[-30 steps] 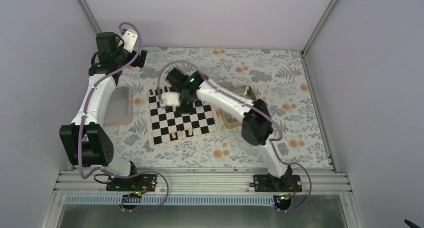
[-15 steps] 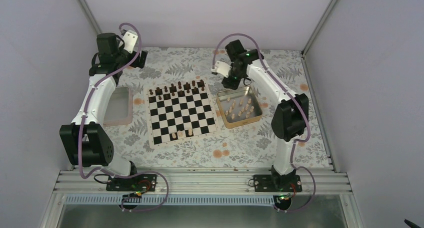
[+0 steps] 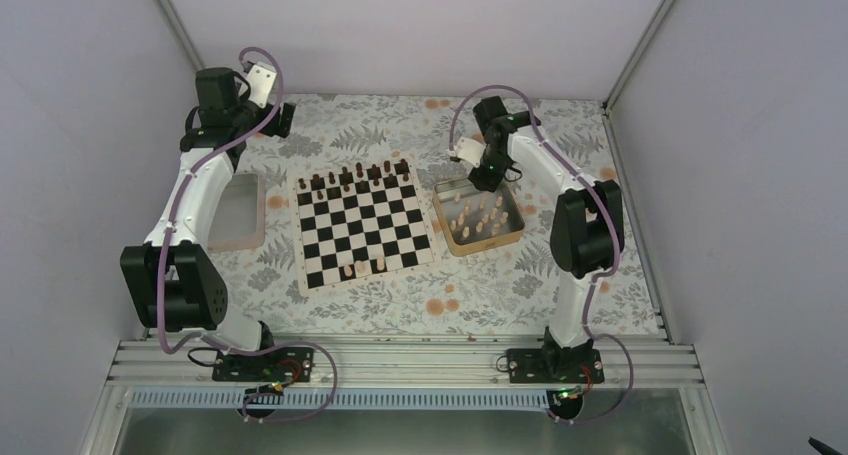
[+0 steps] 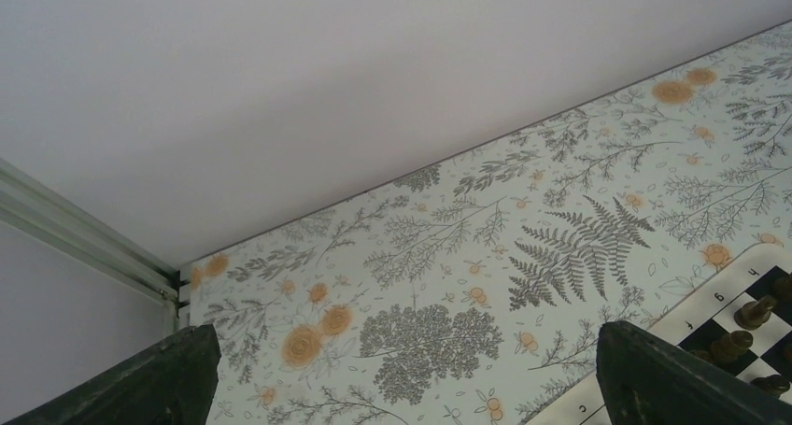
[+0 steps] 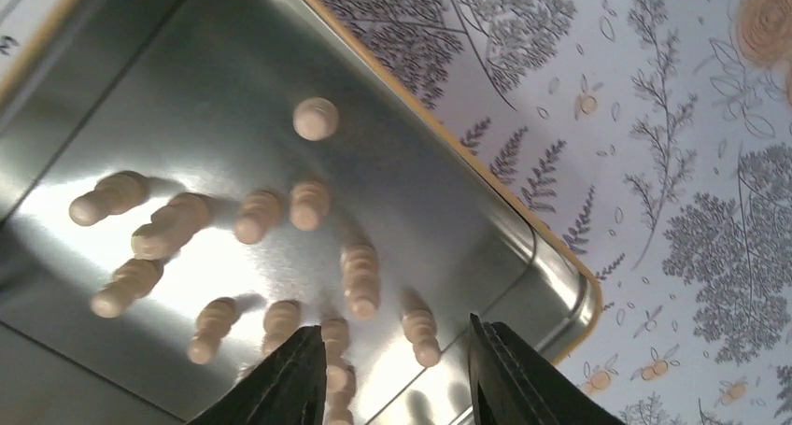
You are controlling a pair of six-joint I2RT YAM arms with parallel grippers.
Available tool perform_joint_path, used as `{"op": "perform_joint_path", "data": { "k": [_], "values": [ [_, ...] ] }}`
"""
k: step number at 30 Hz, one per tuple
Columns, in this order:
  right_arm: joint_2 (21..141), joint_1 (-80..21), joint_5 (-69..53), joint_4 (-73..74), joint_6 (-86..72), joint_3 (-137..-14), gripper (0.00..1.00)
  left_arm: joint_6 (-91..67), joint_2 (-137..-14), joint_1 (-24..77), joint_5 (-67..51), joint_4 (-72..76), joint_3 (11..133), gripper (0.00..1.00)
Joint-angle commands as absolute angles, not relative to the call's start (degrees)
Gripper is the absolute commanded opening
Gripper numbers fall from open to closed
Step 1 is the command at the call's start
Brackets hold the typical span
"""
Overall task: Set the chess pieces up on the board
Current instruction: Pick up the chess piece from the storage box.
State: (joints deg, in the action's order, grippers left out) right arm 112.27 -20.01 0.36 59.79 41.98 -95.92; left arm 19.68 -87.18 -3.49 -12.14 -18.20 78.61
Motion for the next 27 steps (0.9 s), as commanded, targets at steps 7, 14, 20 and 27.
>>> {"op": "perform_joint_path", "data": {
  "k": [7,14,20,27],
  "values": [
    [116.1,-17.6,1.6,57.7,42.5,-94.7,0.43,18.6,-87.7,-3.6,-12.0,-16.7,78.1,1.0],
    [118.1,-17.3,-0.6,58.4,42.5,-94.9,0.43,18.8,-87.8,-3.6,-11.9,-16.6,77.8,1.0],
    [119.1,-16.9,-1.1,58.7,42.5,-94.4,0.43,18.9,-87.7,-3.6,-11.9,-16.6,77.8,1.0],
    [119.6,-16.6,-1.2,58.9,42.3,-93.1,0.37,19.0,-87.7,-3.6,-12.3,-16.8,77.8,1.0]
  ]
}}
